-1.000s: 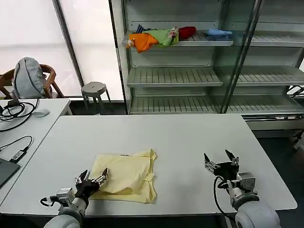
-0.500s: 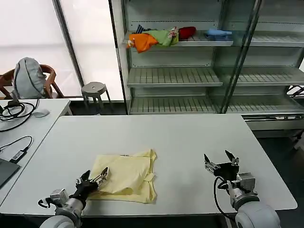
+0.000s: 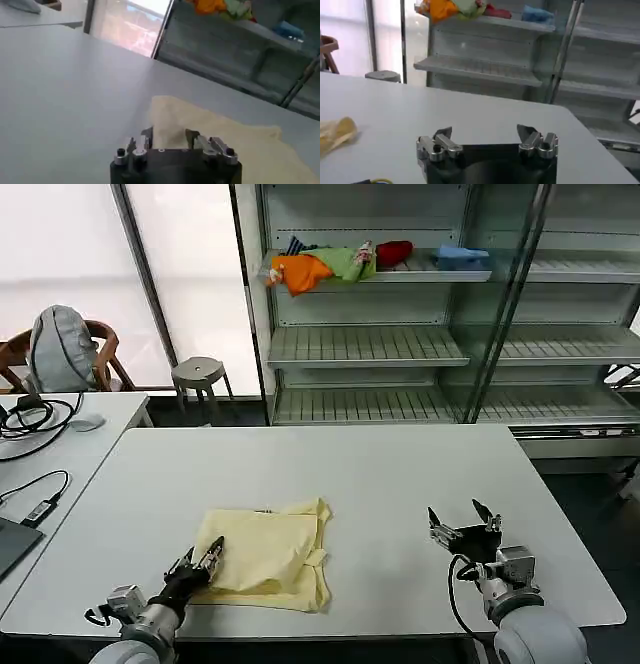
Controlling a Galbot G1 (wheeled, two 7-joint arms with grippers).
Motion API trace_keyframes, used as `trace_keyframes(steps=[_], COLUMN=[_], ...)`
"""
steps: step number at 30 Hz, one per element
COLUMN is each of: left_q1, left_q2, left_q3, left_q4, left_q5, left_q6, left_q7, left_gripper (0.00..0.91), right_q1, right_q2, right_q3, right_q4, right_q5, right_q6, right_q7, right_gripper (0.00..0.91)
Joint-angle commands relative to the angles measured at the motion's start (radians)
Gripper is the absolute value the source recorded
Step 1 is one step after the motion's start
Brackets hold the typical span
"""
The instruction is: Fold and organize the clothes.
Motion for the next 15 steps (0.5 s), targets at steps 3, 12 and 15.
trace_keyframes(steps=[3,12,15], left_q1=[-0.009,-0.027,-0.023], left_q2=[-0.006,0.003,0.034], left_q3=[0.007,-0.024,-0.112], left_q4=[0.013,-0.015,-0.064], left_q5=[0.000,0.010,0.013], left_q6=[-0.005,-0.003,0.059], left_q7=[0.004,0.005,0.007], left_gripper=[0.020,0.010,0.010], right_q1=[0.001,0.000,0.003], right_q2=[-0.002,0.003,0.002], right_q3=[0.001,-0.006,-0.006], right_q4=[0.000,0.001,0.002], right_q5=[0.000,-0.004,-0.003], right_q6=[0.000,0.000,0.000], right_q7=[0.000,0.001,0.001], right_gripper=[0.907,0.907,0.907])
